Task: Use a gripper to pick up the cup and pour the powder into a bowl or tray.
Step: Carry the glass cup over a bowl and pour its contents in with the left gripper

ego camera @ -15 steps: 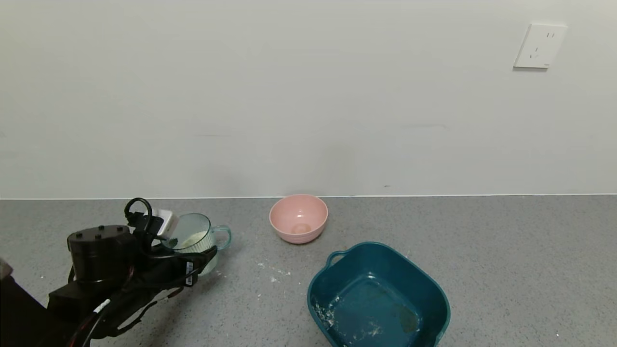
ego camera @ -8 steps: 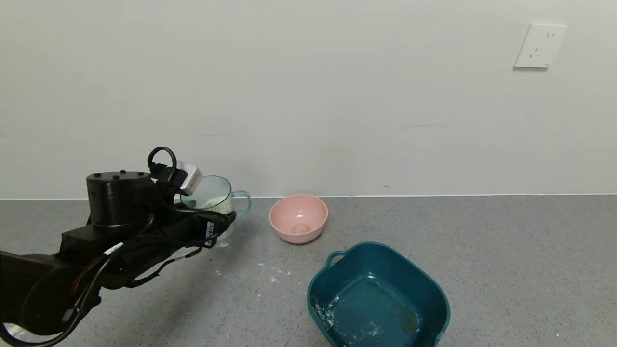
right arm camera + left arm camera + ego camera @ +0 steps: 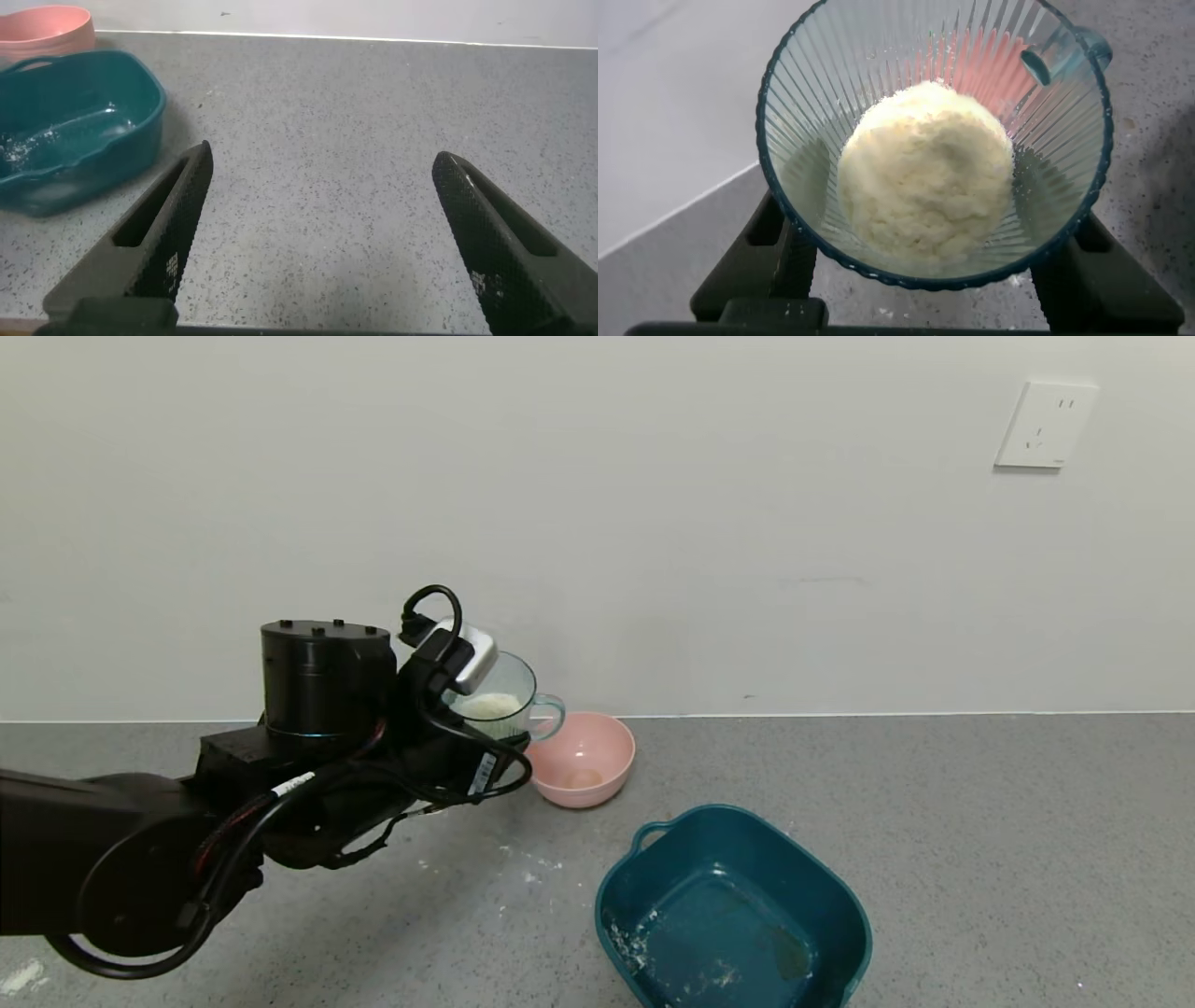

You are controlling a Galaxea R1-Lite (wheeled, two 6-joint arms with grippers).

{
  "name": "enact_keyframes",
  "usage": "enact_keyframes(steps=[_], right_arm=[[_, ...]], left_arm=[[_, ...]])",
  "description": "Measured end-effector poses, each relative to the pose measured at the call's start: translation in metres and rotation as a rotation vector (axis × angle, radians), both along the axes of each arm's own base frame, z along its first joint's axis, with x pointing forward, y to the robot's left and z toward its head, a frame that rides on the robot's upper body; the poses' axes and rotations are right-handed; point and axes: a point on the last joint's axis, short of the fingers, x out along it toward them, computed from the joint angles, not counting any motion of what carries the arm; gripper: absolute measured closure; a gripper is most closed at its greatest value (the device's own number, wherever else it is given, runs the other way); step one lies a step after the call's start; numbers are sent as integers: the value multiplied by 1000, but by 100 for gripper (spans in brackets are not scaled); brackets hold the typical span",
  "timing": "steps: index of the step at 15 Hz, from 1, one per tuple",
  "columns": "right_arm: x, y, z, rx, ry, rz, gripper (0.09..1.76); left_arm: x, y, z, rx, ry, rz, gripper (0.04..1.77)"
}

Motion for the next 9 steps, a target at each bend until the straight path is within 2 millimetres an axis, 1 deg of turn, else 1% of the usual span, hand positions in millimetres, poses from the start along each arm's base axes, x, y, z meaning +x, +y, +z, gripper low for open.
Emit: enact_keyframes(steps=[5, 7, 9], right_arm=[[0, 0, 0, 0, 0, 0, 14], [0, 0, 0, 0, 0, 0, 14], [0, 0, 0, 0, 0, 0, 14]], left_arm=[[-2, -42, 4, 183, -67, -72, 52], [-3, -56, 2, 250, -87, -83, 52], [-3, -69, -4, 322, -90, -102, 52]])
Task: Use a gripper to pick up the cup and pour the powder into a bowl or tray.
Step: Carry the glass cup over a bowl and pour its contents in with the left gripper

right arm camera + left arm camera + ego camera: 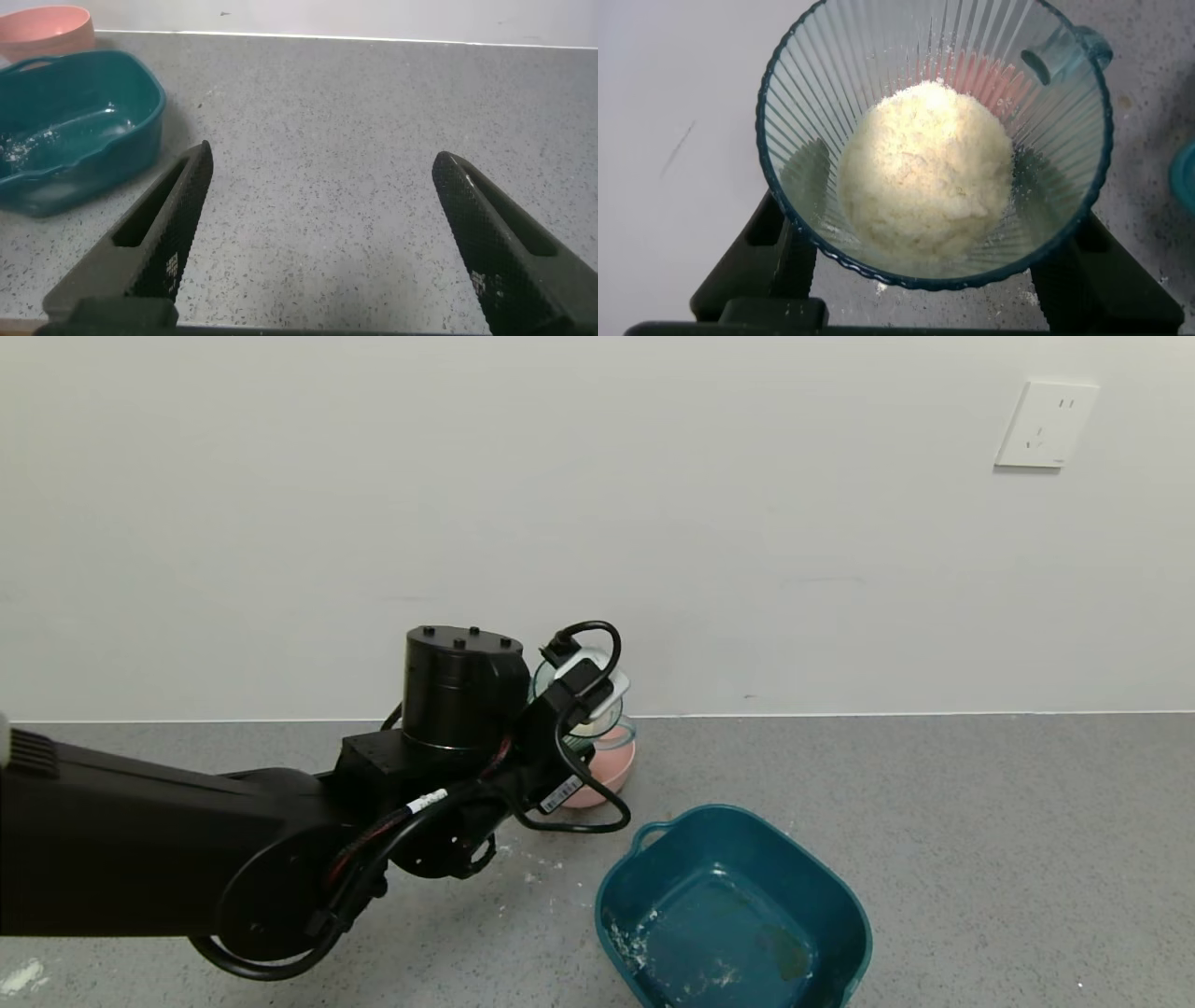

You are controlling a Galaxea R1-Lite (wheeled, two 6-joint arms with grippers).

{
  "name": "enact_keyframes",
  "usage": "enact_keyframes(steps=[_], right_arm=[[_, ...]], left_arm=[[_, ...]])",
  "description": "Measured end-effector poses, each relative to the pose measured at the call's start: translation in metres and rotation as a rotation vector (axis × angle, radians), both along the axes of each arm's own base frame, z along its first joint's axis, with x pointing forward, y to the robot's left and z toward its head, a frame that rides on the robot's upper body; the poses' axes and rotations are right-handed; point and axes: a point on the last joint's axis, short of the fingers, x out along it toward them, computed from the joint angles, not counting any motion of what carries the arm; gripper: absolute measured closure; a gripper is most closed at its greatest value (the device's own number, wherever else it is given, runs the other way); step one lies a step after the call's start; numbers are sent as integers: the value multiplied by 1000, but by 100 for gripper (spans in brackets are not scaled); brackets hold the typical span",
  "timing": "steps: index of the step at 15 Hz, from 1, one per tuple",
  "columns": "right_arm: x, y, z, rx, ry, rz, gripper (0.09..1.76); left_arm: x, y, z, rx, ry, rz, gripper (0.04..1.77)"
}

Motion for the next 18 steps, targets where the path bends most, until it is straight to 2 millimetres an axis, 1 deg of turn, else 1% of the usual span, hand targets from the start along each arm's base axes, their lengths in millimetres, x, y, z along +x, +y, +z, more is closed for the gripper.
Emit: enact_keyframes(steps=[3, 6, 11, 15, 18], right_arm=[[0, 0, 0, 0, 0, 0, 14], [0, 0, 0, 0, 0, 1, 14], [0, 0, 0, 0, 0, 1, 14], [0, 0, 0, 0, 0, 0, 14], [0, 0, 0, 0, 0, 0, 14]], left_arm=[[2, -11, -13, 94, 14, -40, 52], [-3, -22, -20, 175, 8, -63, 52], [-13, -42, -19, 349, -50, -106, 52], [-18, -50, -19, 505, -94, -131, 53], [-23, -54, -18, 550, -108, -150, 53]])
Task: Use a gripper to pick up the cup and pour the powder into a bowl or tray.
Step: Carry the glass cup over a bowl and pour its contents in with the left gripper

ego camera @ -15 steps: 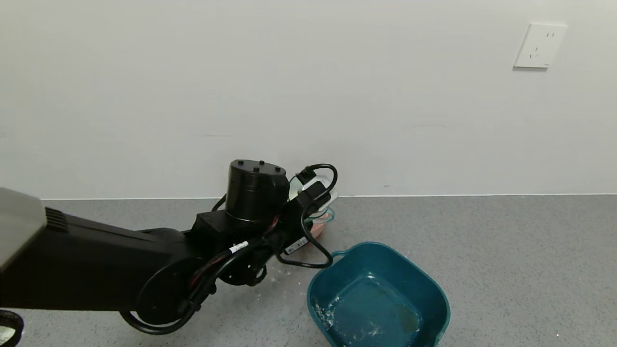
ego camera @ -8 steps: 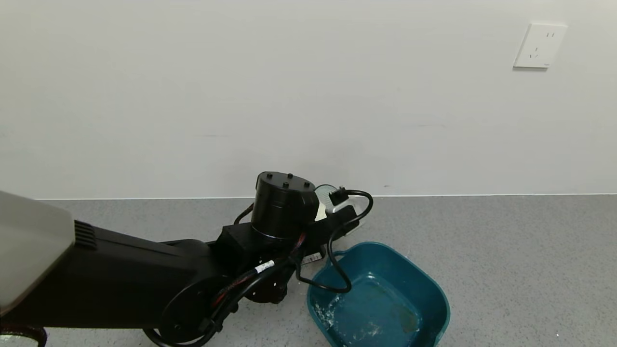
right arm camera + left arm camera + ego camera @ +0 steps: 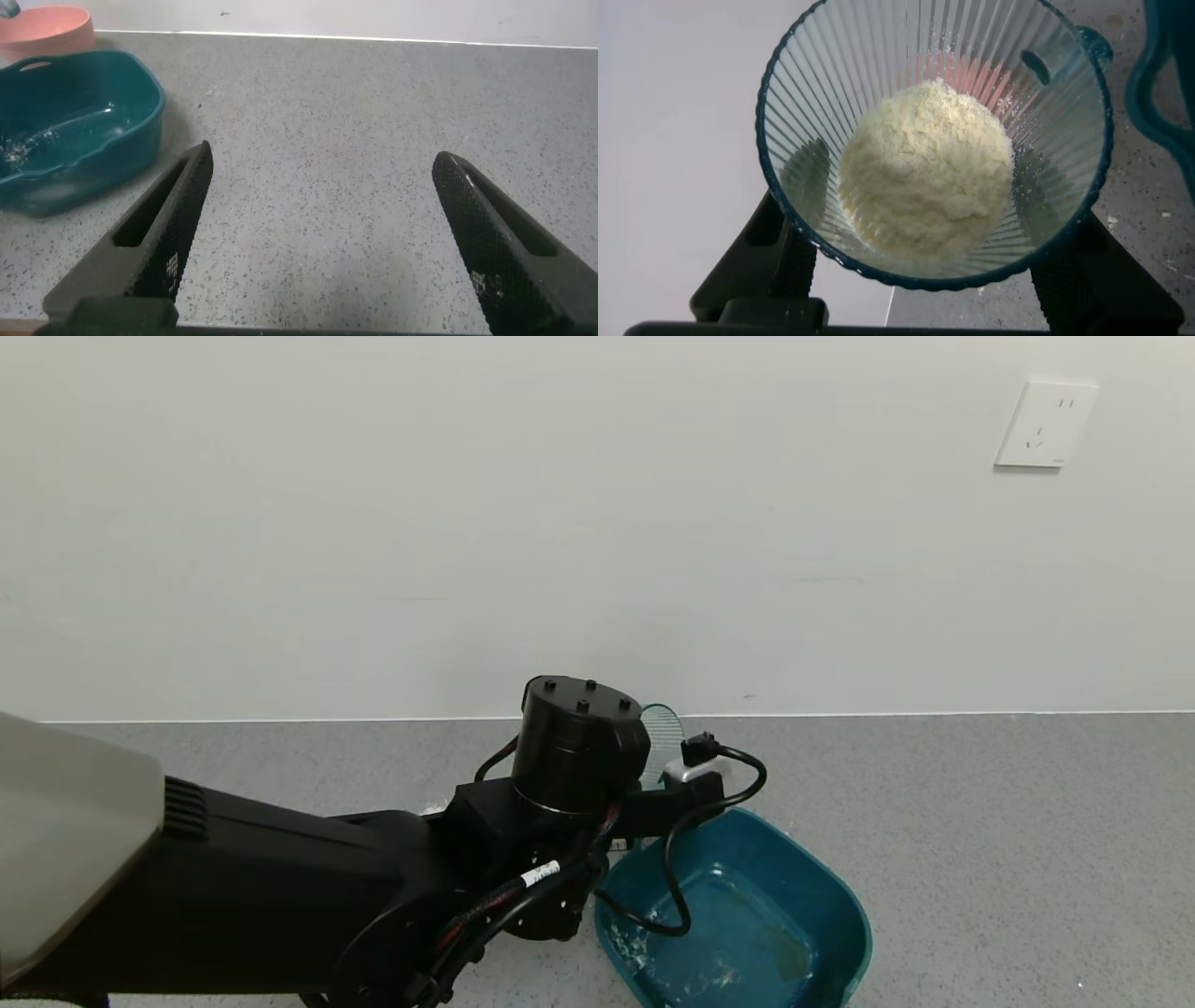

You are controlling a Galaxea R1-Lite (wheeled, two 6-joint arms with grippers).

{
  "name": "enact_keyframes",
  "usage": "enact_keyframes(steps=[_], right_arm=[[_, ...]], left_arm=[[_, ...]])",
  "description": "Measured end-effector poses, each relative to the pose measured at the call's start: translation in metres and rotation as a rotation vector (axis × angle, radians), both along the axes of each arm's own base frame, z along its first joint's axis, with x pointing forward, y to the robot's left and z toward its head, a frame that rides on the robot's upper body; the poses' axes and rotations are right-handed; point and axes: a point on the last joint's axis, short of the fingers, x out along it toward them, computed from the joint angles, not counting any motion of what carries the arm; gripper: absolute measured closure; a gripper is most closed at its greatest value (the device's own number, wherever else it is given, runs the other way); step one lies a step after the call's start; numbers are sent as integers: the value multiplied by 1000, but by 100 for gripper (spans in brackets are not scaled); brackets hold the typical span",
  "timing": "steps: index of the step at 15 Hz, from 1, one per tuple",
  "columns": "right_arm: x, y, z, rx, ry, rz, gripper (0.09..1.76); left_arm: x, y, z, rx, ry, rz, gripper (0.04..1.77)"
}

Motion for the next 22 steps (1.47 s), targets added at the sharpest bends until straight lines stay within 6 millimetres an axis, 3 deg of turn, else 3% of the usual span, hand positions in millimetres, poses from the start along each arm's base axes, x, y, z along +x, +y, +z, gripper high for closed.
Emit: enact_keyframes(steps=[22], right_arm=[[0, 0, 0, 0, 0, 0, 14]], left_arm=[[-18, -17, -11, 314, -41, -135, 53]])
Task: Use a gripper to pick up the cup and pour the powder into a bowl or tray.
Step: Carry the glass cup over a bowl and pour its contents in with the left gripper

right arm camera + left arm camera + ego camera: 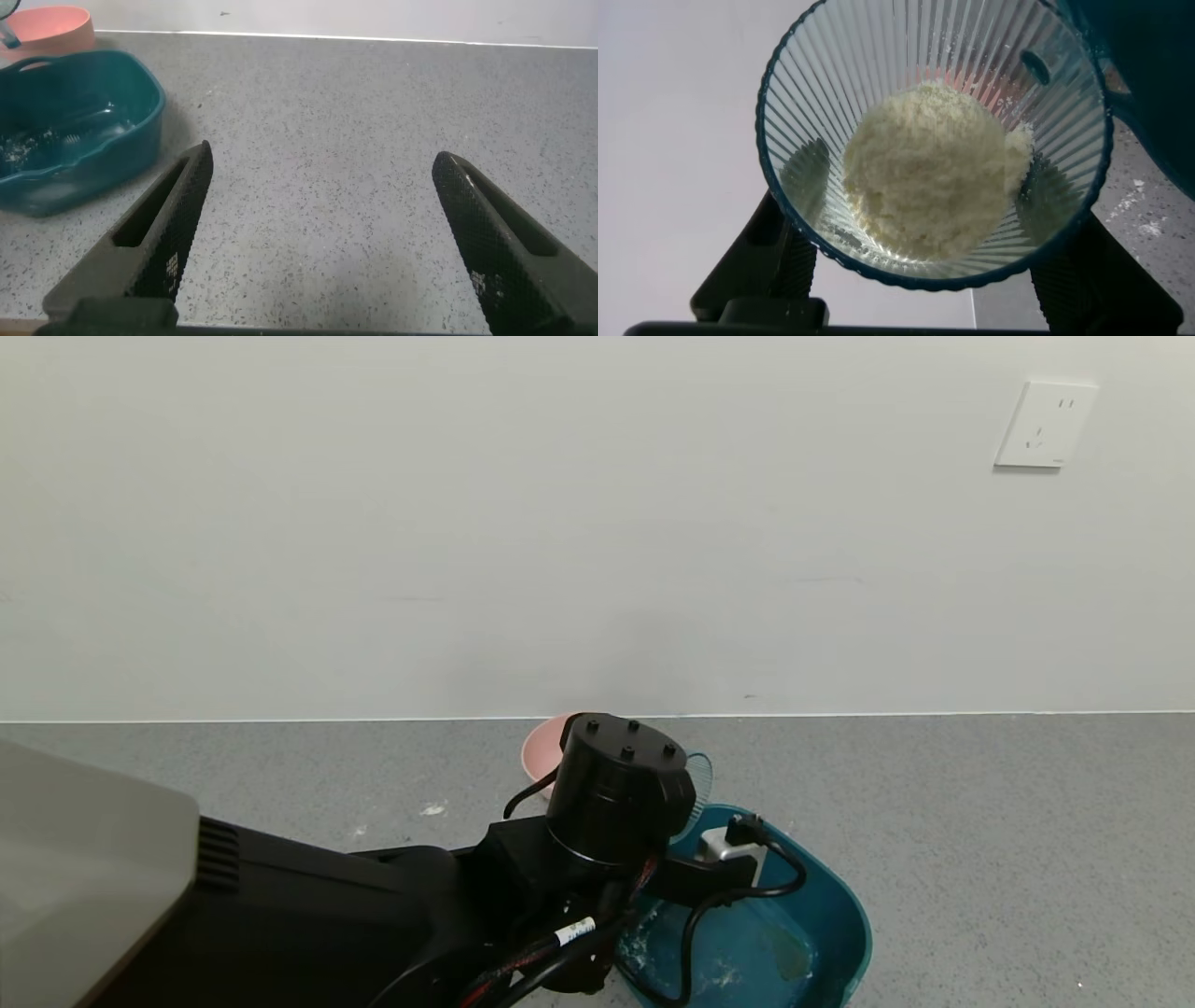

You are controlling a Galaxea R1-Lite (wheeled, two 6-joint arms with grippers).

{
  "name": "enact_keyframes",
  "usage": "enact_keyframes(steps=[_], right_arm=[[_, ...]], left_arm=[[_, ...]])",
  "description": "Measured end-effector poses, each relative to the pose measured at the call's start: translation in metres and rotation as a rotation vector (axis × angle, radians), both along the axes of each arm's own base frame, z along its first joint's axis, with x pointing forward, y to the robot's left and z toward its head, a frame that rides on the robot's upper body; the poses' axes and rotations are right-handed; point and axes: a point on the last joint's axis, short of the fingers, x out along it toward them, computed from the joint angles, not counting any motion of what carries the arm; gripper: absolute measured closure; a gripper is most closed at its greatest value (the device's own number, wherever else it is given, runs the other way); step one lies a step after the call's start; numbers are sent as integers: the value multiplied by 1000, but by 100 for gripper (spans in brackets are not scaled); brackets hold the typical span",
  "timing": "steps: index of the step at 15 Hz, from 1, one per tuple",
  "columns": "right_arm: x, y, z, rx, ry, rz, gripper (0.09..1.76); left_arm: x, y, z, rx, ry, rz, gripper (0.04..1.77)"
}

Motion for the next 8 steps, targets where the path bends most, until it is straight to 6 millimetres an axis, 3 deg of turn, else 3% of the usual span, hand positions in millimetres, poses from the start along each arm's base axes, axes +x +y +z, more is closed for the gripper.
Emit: enact_keyframes(steps=[8], right_arm=[[0, 0, 0, 0, 0, 0, 14]], left_arm=[[-7, -7, -4, 83, -19, -21, 53]])
